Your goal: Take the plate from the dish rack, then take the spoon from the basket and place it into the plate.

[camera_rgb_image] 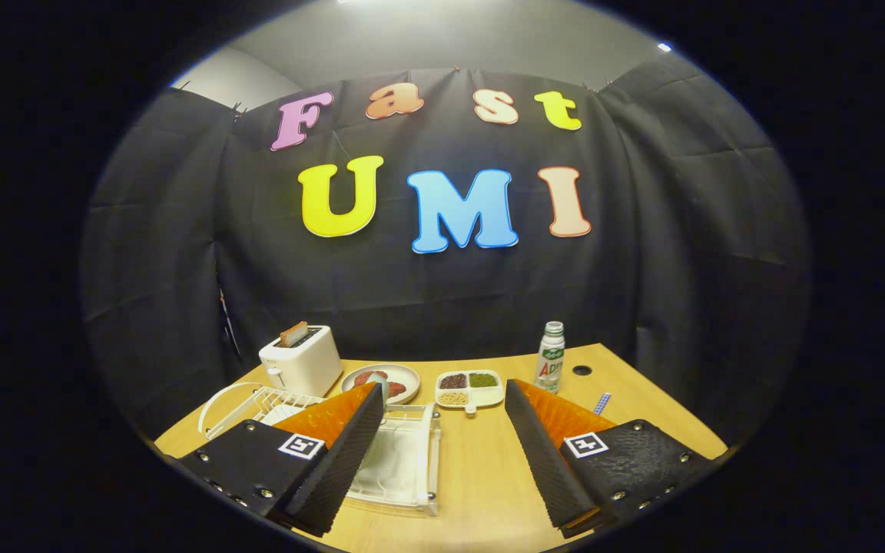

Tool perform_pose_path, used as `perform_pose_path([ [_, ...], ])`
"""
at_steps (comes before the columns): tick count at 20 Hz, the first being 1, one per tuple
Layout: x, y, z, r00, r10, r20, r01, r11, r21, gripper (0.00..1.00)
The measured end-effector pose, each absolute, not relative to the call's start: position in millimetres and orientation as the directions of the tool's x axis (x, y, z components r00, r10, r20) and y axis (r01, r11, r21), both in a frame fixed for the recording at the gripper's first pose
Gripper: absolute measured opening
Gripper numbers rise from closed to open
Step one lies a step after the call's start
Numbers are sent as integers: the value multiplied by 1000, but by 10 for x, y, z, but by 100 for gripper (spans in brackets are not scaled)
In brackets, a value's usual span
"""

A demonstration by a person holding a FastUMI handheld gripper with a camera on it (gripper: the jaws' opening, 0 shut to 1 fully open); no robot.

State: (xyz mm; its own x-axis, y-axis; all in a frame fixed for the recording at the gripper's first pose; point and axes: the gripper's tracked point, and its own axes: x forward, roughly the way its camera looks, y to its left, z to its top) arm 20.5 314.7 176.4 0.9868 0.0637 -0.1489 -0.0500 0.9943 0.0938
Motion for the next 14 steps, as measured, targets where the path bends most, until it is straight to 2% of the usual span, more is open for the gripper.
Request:
perform_pose_path([
  [14, 1153, 3981, 752, 896, 127, -426, -16, 967, 255, 98],
])
